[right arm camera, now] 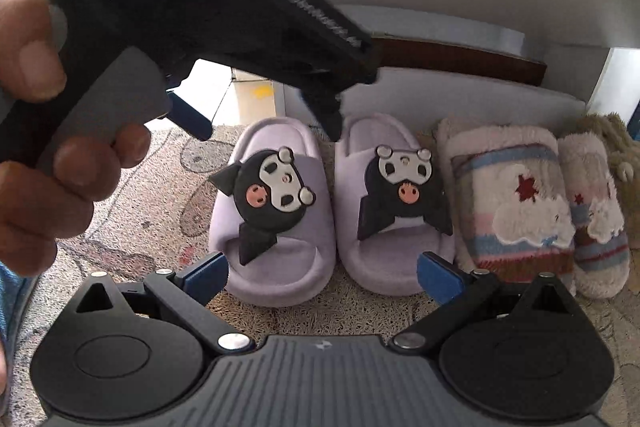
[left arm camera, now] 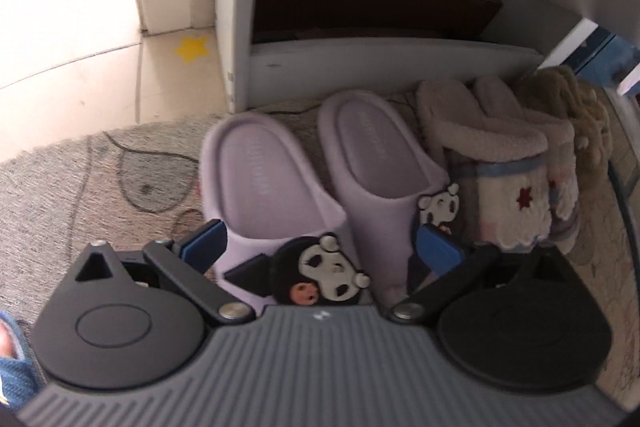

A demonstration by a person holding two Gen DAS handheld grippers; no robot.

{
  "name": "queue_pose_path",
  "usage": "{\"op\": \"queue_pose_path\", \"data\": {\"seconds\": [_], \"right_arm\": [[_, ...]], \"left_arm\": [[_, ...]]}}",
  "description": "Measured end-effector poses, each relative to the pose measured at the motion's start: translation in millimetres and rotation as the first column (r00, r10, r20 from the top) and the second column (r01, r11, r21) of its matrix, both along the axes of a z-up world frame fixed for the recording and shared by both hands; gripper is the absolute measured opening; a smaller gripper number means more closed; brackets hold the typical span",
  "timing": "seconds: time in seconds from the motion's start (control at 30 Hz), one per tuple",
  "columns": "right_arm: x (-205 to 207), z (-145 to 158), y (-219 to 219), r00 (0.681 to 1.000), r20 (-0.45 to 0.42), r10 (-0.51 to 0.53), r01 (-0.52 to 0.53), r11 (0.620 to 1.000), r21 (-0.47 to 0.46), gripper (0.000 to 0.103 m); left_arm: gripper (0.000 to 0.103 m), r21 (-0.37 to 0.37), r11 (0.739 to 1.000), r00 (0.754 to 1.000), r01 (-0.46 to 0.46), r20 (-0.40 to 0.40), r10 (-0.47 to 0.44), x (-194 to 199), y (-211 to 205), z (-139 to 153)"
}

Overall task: Organize scattered shoes
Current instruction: 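Withdraw both tools and move them down toward the lilac Kuromi slides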

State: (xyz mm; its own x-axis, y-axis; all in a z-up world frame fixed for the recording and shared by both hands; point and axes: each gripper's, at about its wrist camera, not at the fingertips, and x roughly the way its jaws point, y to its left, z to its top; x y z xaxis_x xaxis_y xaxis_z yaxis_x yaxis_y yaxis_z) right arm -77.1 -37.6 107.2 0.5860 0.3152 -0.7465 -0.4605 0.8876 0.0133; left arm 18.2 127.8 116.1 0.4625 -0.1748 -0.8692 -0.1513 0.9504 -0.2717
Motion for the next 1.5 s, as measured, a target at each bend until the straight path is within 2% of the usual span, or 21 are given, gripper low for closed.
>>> {"op": "queue_pose_path", "data": {"seconds": [0.1,0.27,0.4,0.5,0.77,0.9,1.13,1.3,1.4,1.47,1.5], "right_arm": [[3,-9,-1,1.0,0.018,-0.008,0.008,1.0,0.009,0.101],[13,-22,-1,0.999,0.046,-0.016,0.014,0.999,0.042,0.101],[18,-30,0,0.998,0.057,-0.028,0.025,0.998,0.058,0.101],[21,-36,0,0.998,0.054,-0.036,0.032,0.997,0.075,0.096],[29,-44,-4,0.998,0.067,0.015,-0.021,0.995,0.1,0.094],[32,-46,-7,0.996,0.07,0.048,-0.057,0.99,0.127,0.09],[40,-50,-13,0.998,0.04,0.051,-0.057,0.982,0.179,0.088],[42,-49,-12,0.998,0.041,0.057,-0.063,0.983,0.17,0.088],[44,-49,-11,0.996,0.049,0.07,-0.077,0.983,0.167,0.088],[45,-50,-12,0.996,0.053,0.077,-0.085,0.982,0.168,0.09],[46,-52,-14,0.996,0.051,0.076,-0.084,0.98,0.18,0.092]], "left_arm": [[0.103,-0.009,1.0,1.0,-0.007,-0.021,0.007,3,-2,-10],[0.103,0.068,0.997,0.999,0.046,-0.016,-0.045,4,-16,-18],[0.103,0.076,0.997,1.0,0.028,-0.015,-0.027,9,-16,-18],[0.103,0.076,0.997,1.0,0.023,-0.012,-0.022,11,-17,-17],[0.103,0.123,0.992,0.999,0.025,-0.028,-0.022,21,-34,-20],[0.103,0.103,0.995,1.0,0.007,-0.025,-0.004,26,-38,-22],[0.103,0.088,0.987,0.991,-0.136,-0.005,0.137,22,-30,-18],[0.103,0.077,0.967,0.968,-0.244,-0.048,0.248,28,-16,-23],[0.103,0.096,0.959,0.959,-0.267,-0.069,0.274,38,-20,-30],[0.103,0.147,0.959,0.959,-0.244,-0.111,0.261,50,-28,-35],[0.103,0.146,0.96,0.96,-0.237,-0.117,0.255,54,-31,-37]]}}
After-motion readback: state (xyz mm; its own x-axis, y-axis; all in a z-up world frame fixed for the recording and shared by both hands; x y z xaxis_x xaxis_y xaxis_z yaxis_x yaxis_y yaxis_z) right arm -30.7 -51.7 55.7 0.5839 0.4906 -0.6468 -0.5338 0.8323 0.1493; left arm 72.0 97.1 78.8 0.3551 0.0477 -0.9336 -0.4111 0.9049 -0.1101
